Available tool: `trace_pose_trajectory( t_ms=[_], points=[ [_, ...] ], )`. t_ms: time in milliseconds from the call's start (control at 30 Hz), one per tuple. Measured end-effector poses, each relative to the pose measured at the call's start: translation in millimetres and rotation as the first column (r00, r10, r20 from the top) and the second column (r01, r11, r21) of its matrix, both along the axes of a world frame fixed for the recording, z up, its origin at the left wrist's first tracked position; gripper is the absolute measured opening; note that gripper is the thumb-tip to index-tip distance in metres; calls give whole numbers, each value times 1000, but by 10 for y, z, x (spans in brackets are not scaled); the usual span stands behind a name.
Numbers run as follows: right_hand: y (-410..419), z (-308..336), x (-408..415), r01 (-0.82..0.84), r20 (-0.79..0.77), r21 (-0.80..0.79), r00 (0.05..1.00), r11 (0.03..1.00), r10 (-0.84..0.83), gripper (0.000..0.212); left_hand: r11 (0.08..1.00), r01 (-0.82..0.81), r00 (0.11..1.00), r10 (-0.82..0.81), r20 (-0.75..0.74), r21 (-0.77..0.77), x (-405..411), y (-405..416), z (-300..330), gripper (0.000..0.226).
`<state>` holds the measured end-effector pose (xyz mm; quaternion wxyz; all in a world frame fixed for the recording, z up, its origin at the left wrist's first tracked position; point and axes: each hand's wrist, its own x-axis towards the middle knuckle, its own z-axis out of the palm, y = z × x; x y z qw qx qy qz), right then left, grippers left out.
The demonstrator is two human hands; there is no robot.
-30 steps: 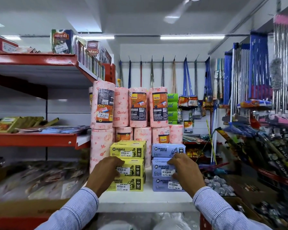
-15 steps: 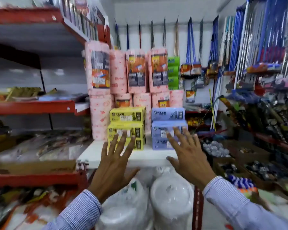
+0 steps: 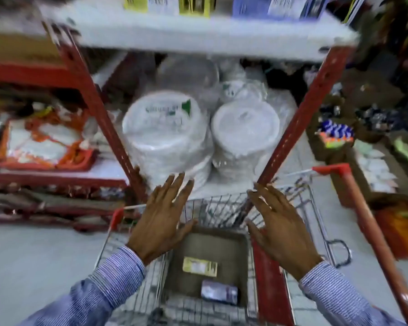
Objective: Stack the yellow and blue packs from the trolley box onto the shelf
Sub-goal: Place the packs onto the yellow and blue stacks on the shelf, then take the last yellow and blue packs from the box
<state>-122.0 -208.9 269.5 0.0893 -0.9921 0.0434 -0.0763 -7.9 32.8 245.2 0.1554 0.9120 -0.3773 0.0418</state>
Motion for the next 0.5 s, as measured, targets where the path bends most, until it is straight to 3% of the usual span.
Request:
trace_pose_trajectory(
  t_ms=[200, 367, 500],
  points=[
    [108, -1281, -209, 61, -340, 128, 940, 990, -14, 51, 984, 0, 946, 58, -320, 179, -421, 13, -1432, 82],
    [224, -2300, -156, 78, -681, 164, 730, 983, 55, 46, 960, 73, 842, 86, -533, 269, -526, -78, -2369, 75],
    [278, -2942, -180, 58, -787, 141, 612, 988, 76, 40, 930, 130, 807, 102, -581, 343, -445, -194, -2933, 74]
  ],
)
